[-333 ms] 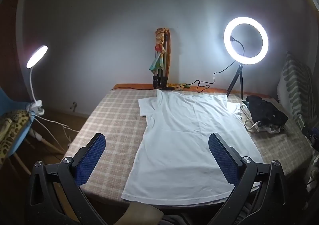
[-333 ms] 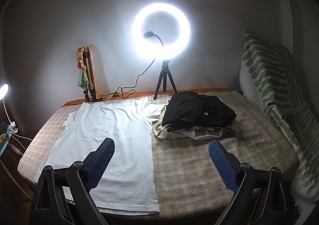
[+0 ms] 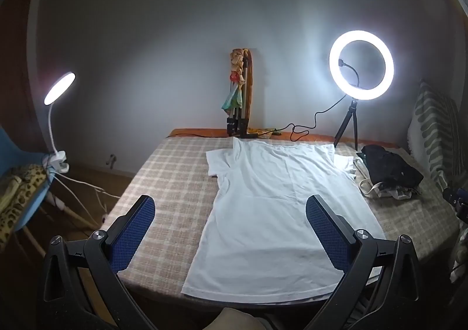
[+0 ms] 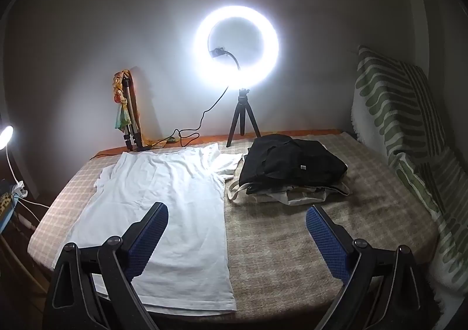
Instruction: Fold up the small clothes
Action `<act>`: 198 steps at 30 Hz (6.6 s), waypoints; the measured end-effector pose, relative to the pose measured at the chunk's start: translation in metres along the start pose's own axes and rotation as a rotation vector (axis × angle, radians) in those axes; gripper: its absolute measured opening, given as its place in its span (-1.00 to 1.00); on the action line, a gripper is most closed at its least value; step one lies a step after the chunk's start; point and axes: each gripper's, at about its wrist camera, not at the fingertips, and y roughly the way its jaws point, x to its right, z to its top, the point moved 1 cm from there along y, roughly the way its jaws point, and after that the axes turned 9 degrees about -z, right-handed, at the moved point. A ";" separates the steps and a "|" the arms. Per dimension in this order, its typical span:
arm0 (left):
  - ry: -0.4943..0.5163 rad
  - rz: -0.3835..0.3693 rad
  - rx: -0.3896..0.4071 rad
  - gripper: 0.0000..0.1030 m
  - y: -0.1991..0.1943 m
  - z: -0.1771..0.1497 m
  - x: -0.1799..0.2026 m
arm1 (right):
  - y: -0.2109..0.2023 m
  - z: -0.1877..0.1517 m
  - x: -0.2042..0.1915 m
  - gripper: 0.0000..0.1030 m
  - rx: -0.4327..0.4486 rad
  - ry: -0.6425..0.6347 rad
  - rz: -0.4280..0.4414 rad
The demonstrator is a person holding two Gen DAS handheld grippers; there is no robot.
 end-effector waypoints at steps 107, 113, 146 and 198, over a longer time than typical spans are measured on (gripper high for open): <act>-0.301 -0.147 -0.340 0.30 0.107 -0.123 -0.105 | 0.216 0.101 -0.339 0.51 -0.275 -0.294 0.581; -0.291 -0.182 -0.366 0.20 0.120 -0.137 -0.103 | 0.287 0.082 -0.424 0.42 -0.434 -0.345 0.549; -0.395 -0.328 -0.333 -0.93 0.134 -0.148 -0.118 | 0.400 0.036 -0.538 -0.83 -0.557 -0.497 0.285; -0.284 -0.464 -0.241 -0.96 0.113 -0.123 -0.073 | 0.387 0.113 -0.438 -0.98 -0.466 -0.321 0.429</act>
